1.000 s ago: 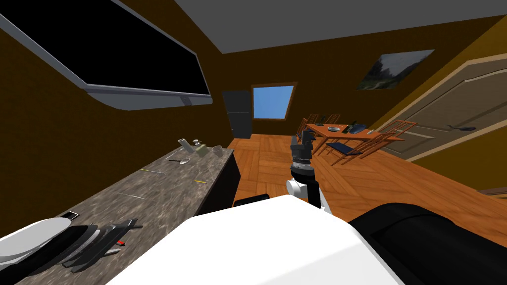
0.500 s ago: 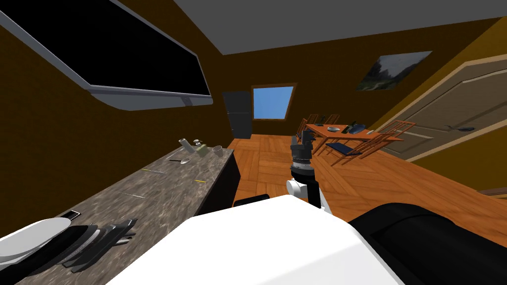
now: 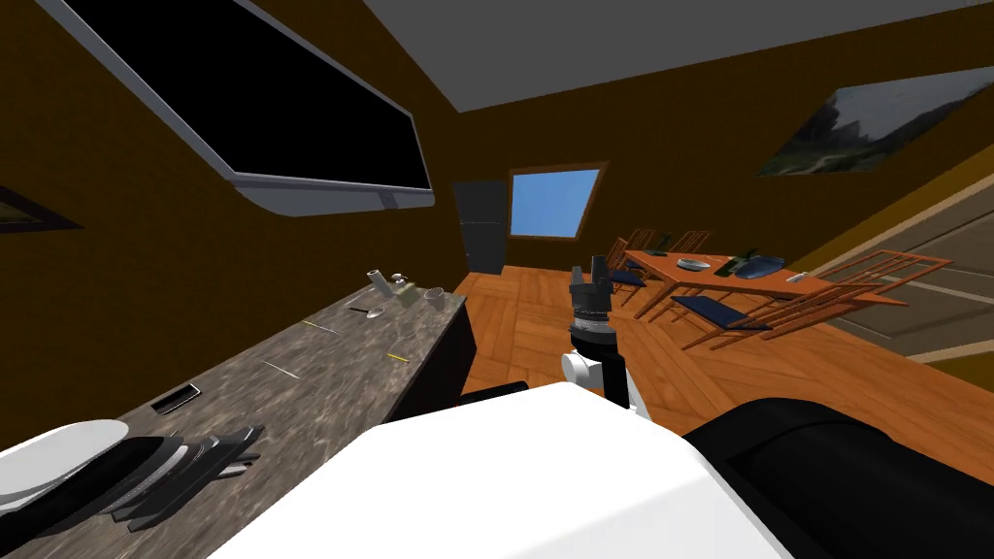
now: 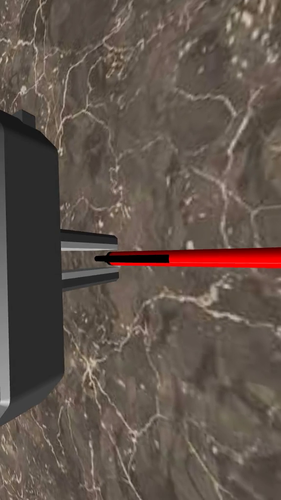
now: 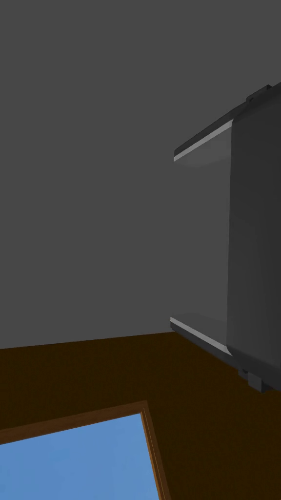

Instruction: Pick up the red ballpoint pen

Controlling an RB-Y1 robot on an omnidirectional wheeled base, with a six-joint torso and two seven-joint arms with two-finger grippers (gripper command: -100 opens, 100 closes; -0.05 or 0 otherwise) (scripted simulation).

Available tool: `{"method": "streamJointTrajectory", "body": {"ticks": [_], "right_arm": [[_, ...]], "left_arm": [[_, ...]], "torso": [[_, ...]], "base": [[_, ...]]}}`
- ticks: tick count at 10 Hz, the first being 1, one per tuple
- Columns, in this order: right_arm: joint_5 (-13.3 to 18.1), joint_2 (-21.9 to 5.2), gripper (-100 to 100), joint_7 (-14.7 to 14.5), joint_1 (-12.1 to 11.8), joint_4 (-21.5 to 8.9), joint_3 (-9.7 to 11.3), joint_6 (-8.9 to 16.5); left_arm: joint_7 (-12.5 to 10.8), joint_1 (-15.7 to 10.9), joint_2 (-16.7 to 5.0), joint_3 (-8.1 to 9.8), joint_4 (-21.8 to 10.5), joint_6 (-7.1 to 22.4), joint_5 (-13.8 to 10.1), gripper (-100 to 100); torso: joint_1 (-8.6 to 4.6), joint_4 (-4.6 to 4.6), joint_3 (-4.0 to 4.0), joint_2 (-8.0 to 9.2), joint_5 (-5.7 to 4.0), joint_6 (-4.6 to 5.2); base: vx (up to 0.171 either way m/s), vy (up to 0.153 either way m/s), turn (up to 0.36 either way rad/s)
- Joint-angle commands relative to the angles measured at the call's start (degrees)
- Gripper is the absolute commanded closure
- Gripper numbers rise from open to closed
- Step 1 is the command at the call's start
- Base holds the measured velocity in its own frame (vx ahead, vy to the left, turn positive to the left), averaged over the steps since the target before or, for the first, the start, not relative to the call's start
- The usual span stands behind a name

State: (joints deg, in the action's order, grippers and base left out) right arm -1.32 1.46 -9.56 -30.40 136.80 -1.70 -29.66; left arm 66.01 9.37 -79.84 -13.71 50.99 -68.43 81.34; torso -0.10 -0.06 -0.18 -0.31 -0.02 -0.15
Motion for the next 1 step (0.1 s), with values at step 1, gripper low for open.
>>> {"method": "streamJointTrajectory", "body": {"ticks": [1], "right_arm": [[0.0, 0.0, 0, 0.0, 0.0, 0.0, 0.0, 0.0]], "left_arm": [[0.0, 0.0, 0.0, 0.00, 0.0, 0.0, 0.0, 0]], "torso": [[0.00, 0.00, 0.00, 0.00, 0.00, 0.00]], "base": [[0.010, -0.006, -0.010]]}}
